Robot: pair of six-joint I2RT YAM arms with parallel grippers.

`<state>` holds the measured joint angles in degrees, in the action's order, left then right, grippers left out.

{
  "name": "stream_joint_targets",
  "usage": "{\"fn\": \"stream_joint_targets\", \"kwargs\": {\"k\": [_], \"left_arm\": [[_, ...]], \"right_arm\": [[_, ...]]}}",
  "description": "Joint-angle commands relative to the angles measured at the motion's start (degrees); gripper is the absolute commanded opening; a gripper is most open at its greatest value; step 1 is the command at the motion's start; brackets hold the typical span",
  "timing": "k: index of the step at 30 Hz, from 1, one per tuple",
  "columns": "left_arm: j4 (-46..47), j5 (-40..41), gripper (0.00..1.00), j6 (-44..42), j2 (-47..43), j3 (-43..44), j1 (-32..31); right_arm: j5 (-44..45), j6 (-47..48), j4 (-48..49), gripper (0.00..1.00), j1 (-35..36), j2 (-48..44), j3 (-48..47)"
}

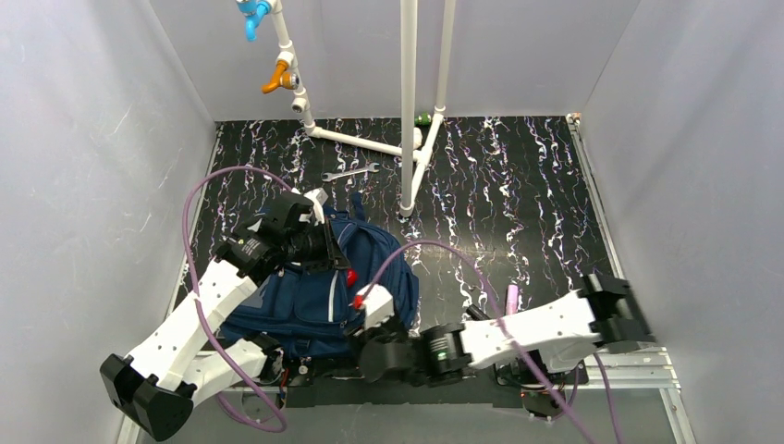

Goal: Pack the student bag
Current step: Place the stationery in the student bag, then zip the student bag at the center of the board.

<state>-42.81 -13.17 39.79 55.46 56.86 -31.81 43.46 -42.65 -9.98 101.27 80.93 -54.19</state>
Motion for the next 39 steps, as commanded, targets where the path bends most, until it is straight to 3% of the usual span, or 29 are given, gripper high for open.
{"fn": "stream_joint_targets", "kwargs": {"k": [1, 3, 6, 10, 11, 12, 14, 23, 24, 26, 27, 29, 31, 35, 39], "left_arm": [[-2.66, 0.36, 0.00, -2.78, 1.30, 4.95, -0.09], [-2.76, 0.42, 0.00, -3.10, 1.32, 4.86, -0.09], [-2.77, -0.15, 0.00, -3.35, 1.45, 4.47, -0.10], [-2.91, -0.63, 0.00, -3.72, 1.24, 4.73, -0.11], [-2.90, -0.63, 0.15, -3.87, 1.05, 4.87, -0.10], [-2.97, -0.59, 0.00, -3.99, 0.92, 4.97, -0.16], [-3.03, -0.38, 0.00, -4.11, 0.72, 4.86, -0.09], [-3.32, 1.02, 0.00, -4.63, -0.99, 3.12, -0.09], [-3.93, 1.26, 0.09, -5.13, -1.16, 3.16, -0.09], [-5.01, 1.15, 0.47, -6.56, -2.30, 2.77, -0.09], [-5.68, 1.09, 0.61, -7.25, -3.45, 2.27, -0.10], [-6.58, 1.02, 0.75, -8.21, -6.60, 0.91, -0.14], [-8.25, 1.12, 0.87, -8.81, -9.80, 0.11, -0.10], [-10.00, -0.72, 0.91, -7.49, -15.94, -2.19, -0.52], [-14.30, -0.22, 0.68, -7.34, -15.39, -1.63, -5.96]], "right_arm": [[13.39, -15.74, -23.00, 0.68, 4.41, 12.82, -18.98], [14.46, -19.66, -26.87, 0.68, 4.81, 16.38, -24.21], [14.85, -21.15, -25.27, 0.67, 4.96, 20.23, -26.95], [19.07, -27.91, -34.73, 0.57, 4.99, 26.69, -34.31], [20.21, -29.71, -38.34, 0.57, 5.00, 28.33, -36.28], [21.03, -30.89, -40.82, 0.57, 4.91, 29.95, -38.03], [21.51, -30.89, -42.47, 0.54, 4.90, 32.17, -40.25], [26.44, -37.68, -53.75, 0.04, 4.61, 31.87, -39.31], [26.25, -35.38, -52.88, 0.01, 4.68, 30.56, -38.47], [23.12, -18.52, -40.87, 0.01, 4.83, 25.36, -33.51], [21.10, -8.19, -30.33, 0.01, 5.08, 21.11, -28.48], [11.42, 8.52, -7.34, 0.01, 3.77, 12.01, -16.05], [-4.79, 10.81, 1.82, 0.01, -1.68, 5.72, -8.34], [-22.99, 20.23, 10.27, 0.01, -7.37, 1.38, -3.13], [-38.66, 24.67, 12.02, 0.01, -12.62, -1.44, -1.79]]}}
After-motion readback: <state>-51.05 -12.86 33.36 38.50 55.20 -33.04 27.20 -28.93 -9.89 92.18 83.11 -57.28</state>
